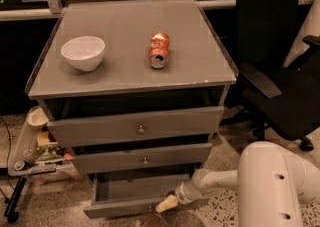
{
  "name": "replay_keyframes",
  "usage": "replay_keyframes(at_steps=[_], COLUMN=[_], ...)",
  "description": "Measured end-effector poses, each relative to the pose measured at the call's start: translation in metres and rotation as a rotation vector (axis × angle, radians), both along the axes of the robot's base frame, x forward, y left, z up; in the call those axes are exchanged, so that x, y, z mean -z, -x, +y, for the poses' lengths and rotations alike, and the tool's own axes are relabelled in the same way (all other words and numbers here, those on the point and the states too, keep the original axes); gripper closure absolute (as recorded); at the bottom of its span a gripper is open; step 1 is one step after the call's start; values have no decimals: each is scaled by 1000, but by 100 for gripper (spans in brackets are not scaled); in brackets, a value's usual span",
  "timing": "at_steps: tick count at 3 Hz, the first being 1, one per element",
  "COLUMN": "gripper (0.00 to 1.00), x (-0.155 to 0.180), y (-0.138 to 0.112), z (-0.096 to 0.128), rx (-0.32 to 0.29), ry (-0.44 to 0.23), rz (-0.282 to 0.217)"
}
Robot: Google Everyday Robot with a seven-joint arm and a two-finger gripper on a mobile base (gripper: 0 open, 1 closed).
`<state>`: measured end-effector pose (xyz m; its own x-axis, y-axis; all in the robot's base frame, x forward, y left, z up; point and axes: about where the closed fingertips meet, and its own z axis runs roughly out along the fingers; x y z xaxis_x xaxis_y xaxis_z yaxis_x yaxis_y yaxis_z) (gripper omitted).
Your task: Open bottom drawer
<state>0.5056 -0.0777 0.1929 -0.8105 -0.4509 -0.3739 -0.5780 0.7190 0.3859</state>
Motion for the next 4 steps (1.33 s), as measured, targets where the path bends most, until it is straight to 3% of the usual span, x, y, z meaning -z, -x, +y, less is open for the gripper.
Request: replay_keyframes(at_steps=[4], gripper=[0], x=[-2], y=[24], z=[-7], rx=[-22], ry=[4], rz=[56])
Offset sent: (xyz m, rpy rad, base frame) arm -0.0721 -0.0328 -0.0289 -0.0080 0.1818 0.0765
